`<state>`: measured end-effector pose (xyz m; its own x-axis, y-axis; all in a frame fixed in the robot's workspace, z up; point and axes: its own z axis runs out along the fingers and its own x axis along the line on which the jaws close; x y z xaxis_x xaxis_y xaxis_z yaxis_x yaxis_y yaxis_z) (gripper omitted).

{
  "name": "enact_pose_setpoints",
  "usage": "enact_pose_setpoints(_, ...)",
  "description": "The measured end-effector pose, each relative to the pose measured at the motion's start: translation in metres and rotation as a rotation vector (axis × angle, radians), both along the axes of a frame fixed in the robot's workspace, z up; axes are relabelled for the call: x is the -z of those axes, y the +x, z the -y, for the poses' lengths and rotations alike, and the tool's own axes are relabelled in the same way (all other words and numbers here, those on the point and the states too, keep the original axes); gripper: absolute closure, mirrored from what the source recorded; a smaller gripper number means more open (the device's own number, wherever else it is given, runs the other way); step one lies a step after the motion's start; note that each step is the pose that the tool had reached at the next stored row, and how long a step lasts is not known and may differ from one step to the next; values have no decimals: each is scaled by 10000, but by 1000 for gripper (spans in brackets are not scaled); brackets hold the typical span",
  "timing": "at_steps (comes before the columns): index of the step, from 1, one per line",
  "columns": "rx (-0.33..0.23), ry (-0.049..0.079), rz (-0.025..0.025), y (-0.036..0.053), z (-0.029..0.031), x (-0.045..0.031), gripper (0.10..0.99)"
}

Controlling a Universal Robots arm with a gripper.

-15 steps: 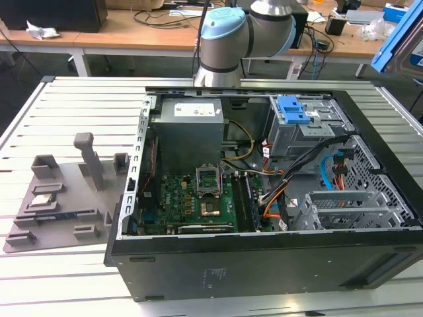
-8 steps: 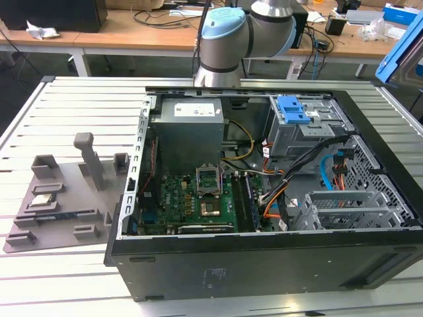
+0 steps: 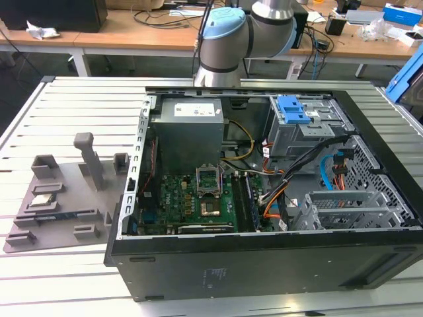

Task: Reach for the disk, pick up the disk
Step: 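Pick up the disk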

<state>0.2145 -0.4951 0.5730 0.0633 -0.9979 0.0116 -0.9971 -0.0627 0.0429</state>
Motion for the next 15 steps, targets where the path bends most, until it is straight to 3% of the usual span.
enact_pose_setpoints(5, 0, 1, 0, -7, 149, 68, 722)
enact_pose_setpoints(11, 1, 3, 0, -96, 221, 123, 722)
enact_pose_setpoints(15, 0, 1, 0, -165, 330, 194, 722)
